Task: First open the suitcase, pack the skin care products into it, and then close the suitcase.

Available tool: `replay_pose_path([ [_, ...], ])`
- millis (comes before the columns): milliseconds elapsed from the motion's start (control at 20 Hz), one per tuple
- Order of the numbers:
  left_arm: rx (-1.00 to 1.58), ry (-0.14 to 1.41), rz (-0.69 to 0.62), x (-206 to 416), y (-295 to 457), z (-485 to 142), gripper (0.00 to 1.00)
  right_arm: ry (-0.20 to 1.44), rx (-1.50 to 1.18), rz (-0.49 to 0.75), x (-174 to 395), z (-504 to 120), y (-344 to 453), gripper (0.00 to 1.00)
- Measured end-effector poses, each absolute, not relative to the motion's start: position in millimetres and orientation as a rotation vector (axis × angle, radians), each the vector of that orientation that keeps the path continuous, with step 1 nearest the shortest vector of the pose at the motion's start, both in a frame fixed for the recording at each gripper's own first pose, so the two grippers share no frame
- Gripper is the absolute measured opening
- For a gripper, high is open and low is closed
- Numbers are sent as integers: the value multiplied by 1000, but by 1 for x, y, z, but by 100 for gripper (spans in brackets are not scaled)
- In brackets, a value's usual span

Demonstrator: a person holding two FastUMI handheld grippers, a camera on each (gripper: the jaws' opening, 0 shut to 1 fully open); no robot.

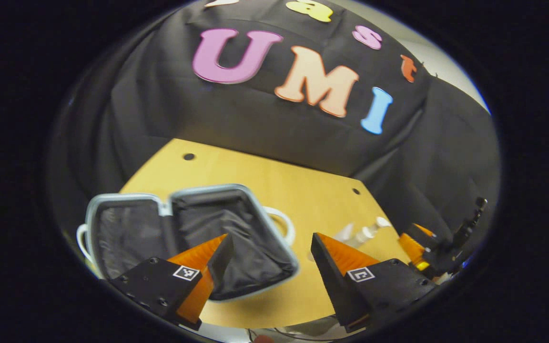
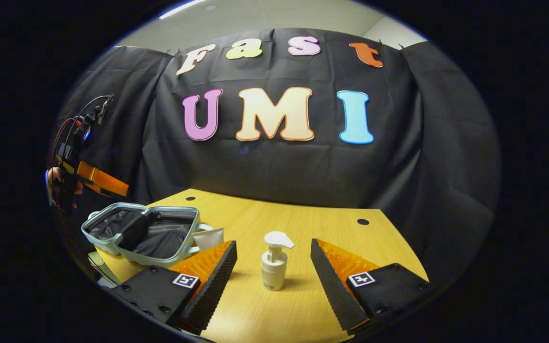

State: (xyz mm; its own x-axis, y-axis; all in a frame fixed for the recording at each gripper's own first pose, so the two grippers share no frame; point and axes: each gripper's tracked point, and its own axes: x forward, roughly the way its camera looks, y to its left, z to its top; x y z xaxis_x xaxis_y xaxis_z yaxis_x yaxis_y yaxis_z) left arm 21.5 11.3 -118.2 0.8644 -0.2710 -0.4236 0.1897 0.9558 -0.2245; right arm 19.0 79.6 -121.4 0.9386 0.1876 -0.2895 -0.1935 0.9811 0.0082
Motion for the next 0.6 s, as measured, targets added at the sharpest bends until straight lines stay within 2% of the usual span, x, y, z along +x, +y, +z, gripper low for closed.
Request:
replay_pose_path([
  [250, -205, 493, -372, 46, -83, -171, 96, 328, 19, 232, 40, -163, 77, 98],
  [600, -194, 551, -339, 90, -124, -234, 96, 351, 47, 267, 58, -203, 75, 98],
])
